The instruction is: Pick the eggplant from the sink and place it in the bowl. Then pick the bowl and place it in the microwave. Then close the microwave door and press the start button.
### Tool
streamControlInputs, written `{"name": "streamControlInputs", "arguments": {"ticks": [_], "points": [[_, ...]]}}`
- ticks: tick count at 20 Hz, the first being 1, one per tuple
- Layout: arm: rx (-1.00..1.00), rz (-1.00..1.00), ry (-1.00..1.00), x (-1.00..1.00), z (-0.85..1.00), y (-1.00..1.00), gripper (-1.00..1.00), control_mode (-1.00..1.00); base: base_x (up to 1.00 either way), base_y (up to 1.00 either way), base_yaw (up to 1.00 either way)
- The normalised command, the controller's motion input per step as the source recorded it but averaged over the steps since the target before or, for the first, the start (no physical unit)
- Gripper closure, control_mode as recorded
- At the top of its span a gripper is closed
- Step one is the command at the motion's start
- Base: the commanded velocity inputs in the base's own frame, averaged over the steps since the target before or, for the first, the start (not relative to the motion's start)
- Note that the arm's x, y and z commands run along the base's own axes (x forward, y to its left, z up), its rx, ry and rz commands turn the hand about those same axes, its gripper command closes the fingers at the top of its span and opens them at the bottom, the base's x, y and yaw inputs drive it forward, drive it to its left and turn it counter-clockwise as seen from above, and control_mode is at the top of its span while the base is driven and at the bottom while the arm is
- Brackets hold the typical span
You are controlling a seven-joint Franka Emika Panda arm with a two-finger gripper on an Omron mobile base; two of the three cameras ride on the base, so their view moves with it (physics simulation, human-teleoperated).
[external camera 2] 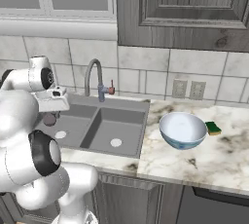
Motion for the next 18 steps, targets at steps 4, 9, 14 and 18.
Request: {"name": "streamControlInputs", "arguments": {"ticks": [4, 9, 14, 18], "points": [[0.0, 0.0, 0.06, -0.53, 0.12, -0.97, 1.0, -1.0, 0.0, 0.0, 0.0], [0.0, 0.0, 0.01, -0.03, 0.21, -1.0, 1.0, -1.0, 0.0, 0.0, 0.0], [0.0, 0.0, 0.03, 0.21, 0.25, -1.0, 1.0, -1.0, 0.0, 0.0, 0.0], [0.0, 0.0, 0.04, 0.43, 0.29, -1.0, 1.0, -1.0, 0.0, 0.0, 0.0]]}}
